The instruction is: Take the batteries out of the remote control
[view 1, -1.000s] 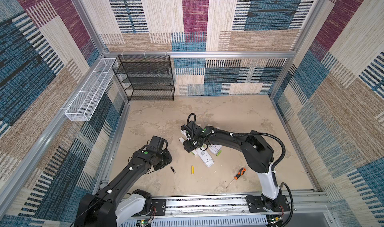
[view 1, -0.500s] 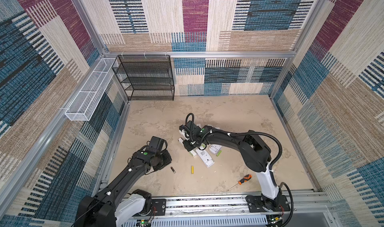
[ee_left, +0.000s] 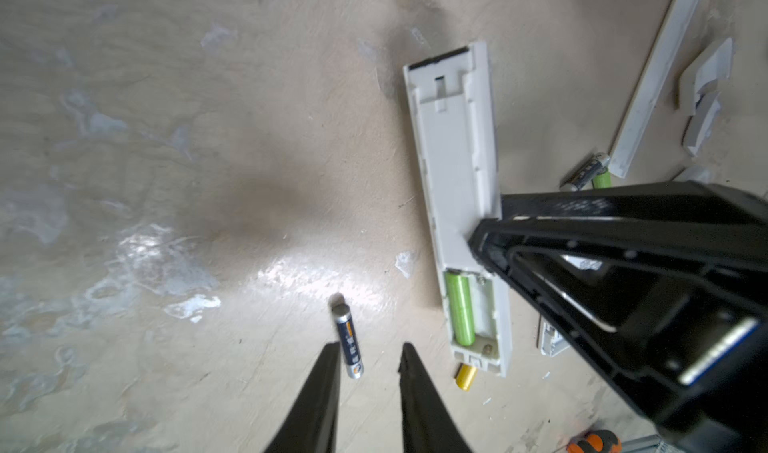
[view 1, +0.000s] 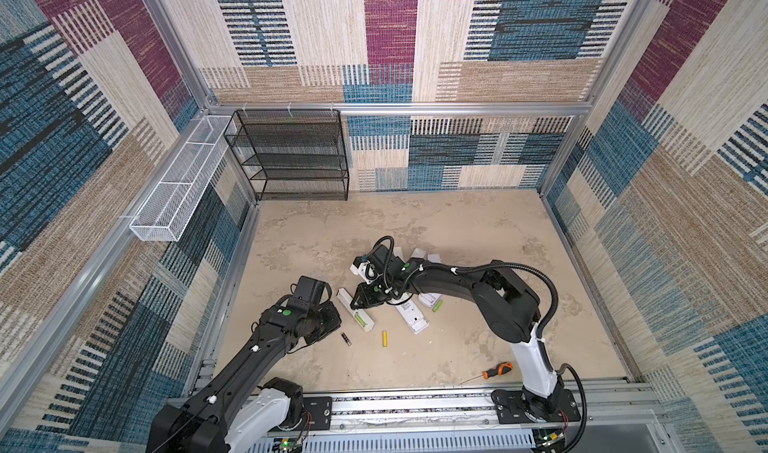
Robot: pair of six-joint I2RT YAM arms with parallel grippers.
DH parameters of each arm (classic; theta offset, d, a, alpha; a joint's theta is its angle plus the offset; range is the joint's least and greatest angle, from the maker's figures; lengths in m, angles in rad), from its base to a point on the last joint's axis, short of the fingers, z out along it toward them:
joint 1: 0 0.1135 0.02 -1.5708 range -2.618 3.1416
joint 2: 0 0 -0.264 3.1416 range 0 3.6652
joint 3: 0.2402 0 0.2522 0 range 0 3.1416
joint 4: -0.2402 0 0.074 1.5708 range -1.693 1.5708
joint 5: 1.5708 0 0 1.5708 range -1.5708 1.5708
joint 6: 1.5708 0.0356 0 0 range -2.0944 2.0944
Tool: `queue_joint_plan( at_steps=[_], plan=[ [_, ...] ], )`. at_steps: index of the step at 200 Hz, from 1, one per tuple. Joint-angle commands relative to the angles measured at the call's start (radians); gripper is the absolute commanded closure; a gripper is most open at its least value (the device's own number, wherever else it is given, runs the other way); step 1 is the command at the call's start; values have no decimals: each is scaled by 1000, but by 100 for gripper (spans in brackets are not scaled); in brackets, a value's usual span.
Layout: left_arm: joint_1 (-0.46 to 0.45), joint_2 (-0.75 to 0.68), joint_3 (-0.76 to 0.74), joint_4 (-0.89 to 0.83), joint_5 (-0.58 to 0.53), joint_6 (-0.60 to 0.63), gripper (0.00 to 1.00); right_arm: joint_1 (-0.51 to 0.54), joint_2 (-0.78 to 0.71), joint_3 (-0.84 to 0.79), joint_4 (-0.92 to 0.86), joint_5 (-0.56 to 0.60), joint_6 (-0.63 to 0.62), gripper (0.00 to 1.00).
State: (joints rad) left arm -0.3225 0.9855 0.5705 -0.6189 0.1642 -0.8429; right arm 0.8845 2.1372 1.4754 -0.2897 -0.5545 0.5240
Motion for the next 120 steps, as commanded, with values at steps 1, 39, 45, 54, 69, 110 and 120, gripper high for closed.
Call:
queue_joint_plan(
  at_steps=[1,39,45,54,69,110,120],
  plan=[
    [6,-19,-1,-34,0,-1,71,-9,6,-36,125,-103,110,76],
    [8,-40,-11,-32,2,-7,71,-45,-3,-104,137,-60,111,69],
    [8,-40,-11,-34,4,-6,71,-47,-4,-105,124,-41,101,66],
    [8,-36,-9,-40,6,-3,71,-47,-10,-104,99,-9,82,61],
    [8,-38,-8,-47,4,1,71,-48,-18,-100,65,39,59,54],
    [10,-40,7,-32,22,25,71,-49,-61,-95,14,133,30,47],
    [10,-35,22,-10,62,71,72,-48,-82,-88,6,144,23,47]
  ],
)
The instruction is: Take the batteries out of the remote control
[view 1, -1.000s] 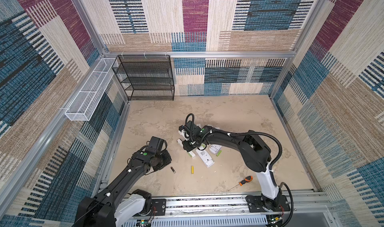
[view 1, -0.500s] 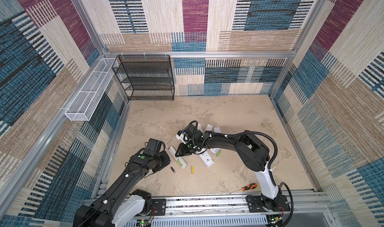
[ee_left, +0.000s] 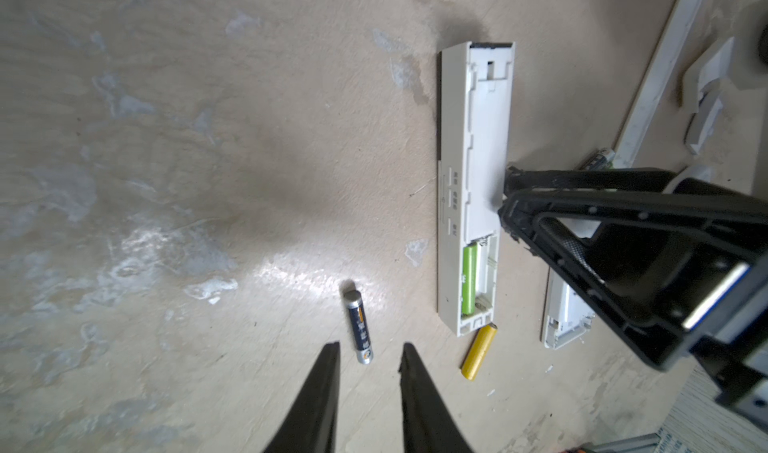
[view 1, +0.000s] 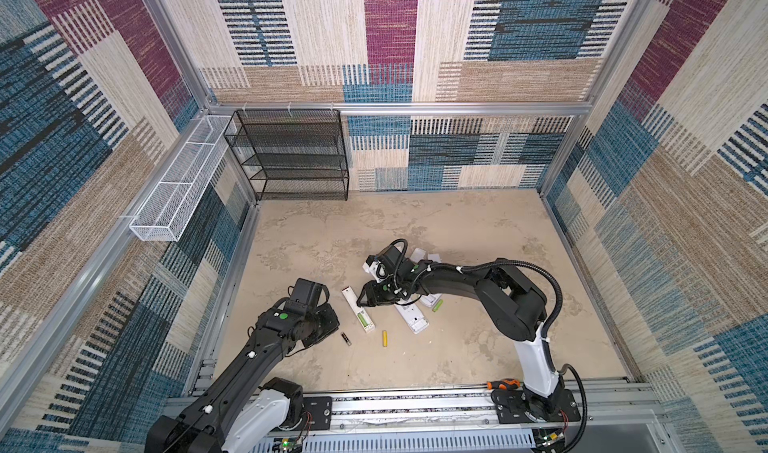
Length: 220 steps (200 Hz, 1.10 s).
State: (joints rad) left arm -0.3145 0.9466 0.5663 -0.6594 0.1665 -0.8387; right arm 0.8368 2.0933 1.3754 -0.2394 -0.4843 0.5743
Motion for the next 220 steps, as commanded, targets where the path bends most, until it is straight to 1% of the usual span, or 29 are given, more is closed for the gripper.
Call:
queue_joint_plan(
  at_steps=[1,21,41,59,87,102,125,141,155,186,203,220],
  plan=[
    [1,5,29,32,64,71,72,-1,-40,13,-44,74,-29,47],
    [-13,5,70,79,146,173,73,-8,-90,32,-79,117,-51,46],
    [-80,-2,124,108,151,272,73,-49,-137,27,-111,123,-63,46],
    [-207,12,177,138,93,357,72,-108,-190,-21,-122,116,-69,46],
    [-405,100,224,265,44,445,70,-199,-290,-136,-147,171,-94,46],
    [-520,180,257,337,5,506,69,-250,-345,-205,-153,184,-100,45],
    [-713,340,341,415,-72,680,66,-324,-423,-296,-183,220,-122,45],
    [-830,474,414,452,-91,797,64,-375,-479,-351,-210,251,-135,45],
    [-915,591,487,481,-92,876,62,-418,-527,-393,-229,264,-138,45],
    [-1061,840,660,479,-95,1027,59,-495,-608,-439,-243,279,-145,44],
    [-1118,933,721,471,-124,1090,56,-520,-629,-443,-250,288,-157,43],
    [-1152,998,754,464,-158,1134,55,-539,-641,-444,-253,287,-169,43]
  ],
)
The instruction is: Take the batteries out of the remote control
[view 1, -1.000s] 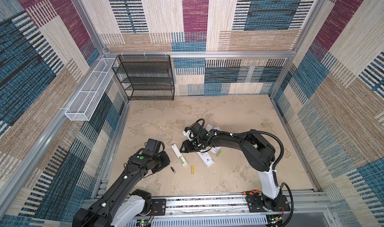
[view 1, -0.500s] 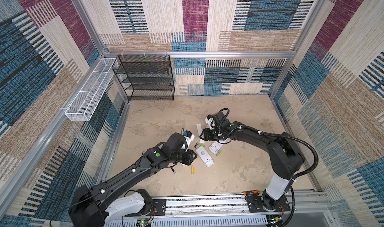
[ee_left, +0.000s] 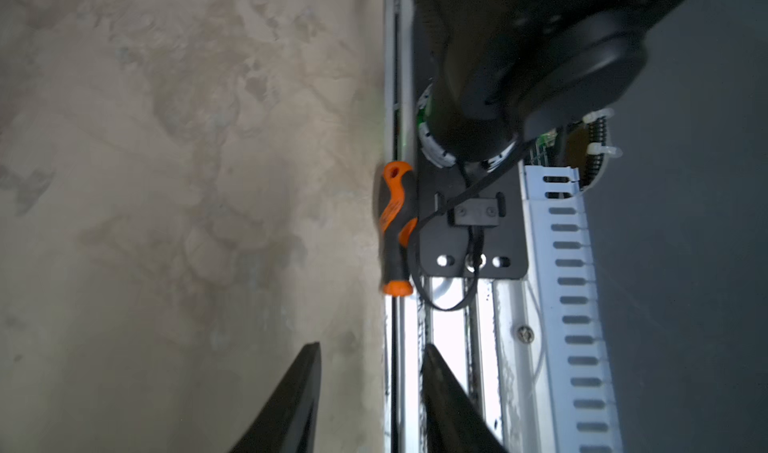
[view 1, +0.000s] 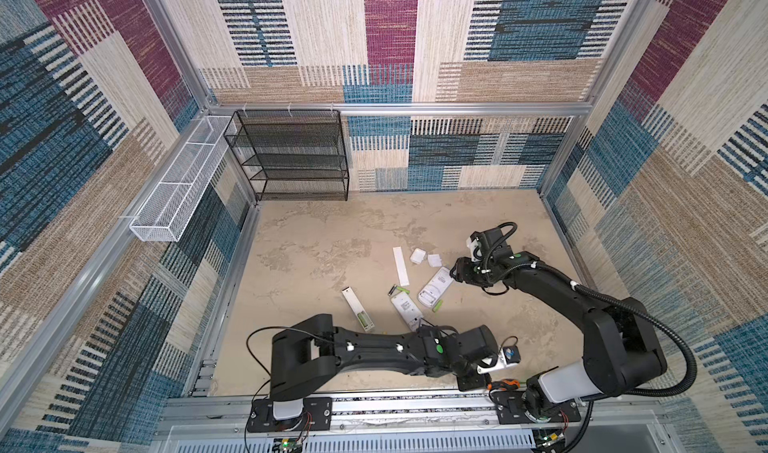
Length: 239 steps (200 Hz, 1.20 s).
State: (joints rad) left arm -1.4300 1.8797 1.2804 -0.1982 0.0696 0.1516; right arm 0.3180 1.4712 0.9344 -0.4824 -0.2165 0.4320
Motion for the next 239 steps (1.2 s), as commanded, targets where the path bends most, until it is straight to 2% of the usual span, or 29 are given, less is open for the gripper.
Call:
queue_joint_plan(
  at_steps=[1,42,98,167,203,239],
  plan=[
    [-37,67,42,2,-63,145,54,-21,-19,-2,-10,19,-28,43],
    [-61,99,29,-5,-94,154,51,-46,-43,-7,-23,16,-49,43],
    [-65,62,-93,108,-108,222,49,-66,-75,-37,-35,14,-61,43],
    [-65,163,-19,181,-168,276,49,-76,-98,-16,-45,33,-61,43],
    [-61,210,20,178,-188,275,57,-81,-101,-13,-47,35,-68,43],
    [-45,204,5,187,-191,254,74,-85,-95,-11,-42,32,-78,43]
  ],
)
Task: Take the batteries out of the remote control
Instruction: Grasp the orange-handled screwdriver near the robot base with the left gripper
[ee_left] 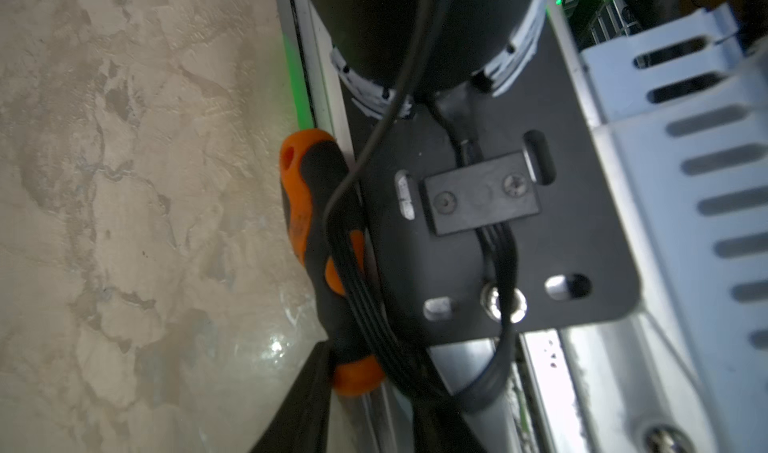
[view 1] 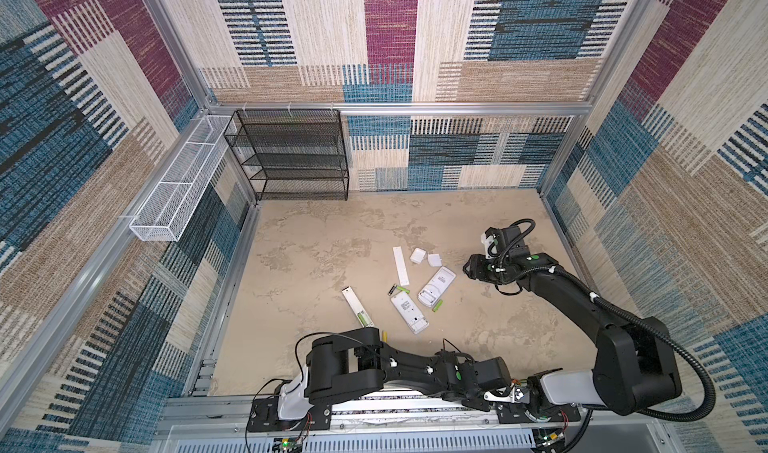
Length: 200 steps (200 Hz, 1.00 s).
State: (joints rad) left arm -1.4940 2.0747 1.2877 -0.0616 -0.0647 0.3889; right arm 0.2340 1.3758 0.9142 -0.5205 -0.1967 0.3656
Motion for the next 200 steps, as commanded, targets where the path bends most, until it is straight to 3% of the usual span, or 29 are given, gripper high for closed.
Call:
queue_joint_plan(
  at_steps=[1,97,161,200],
  plan=[
    [20,9,-2,50,-57,17,74,-1,1,10,-4,11,-12,43],
    [117,-71,-64,24,-84,-66,97,-4,-24,53,16,-30,-7,43],
    [208,-163,-154,57,-68,-184,100,-5,-52,48,66,-28,31,43],
    [295,-350,-267,101,-20,-323,100,-6,-124,51,119,-65,82,43]
  ],
)
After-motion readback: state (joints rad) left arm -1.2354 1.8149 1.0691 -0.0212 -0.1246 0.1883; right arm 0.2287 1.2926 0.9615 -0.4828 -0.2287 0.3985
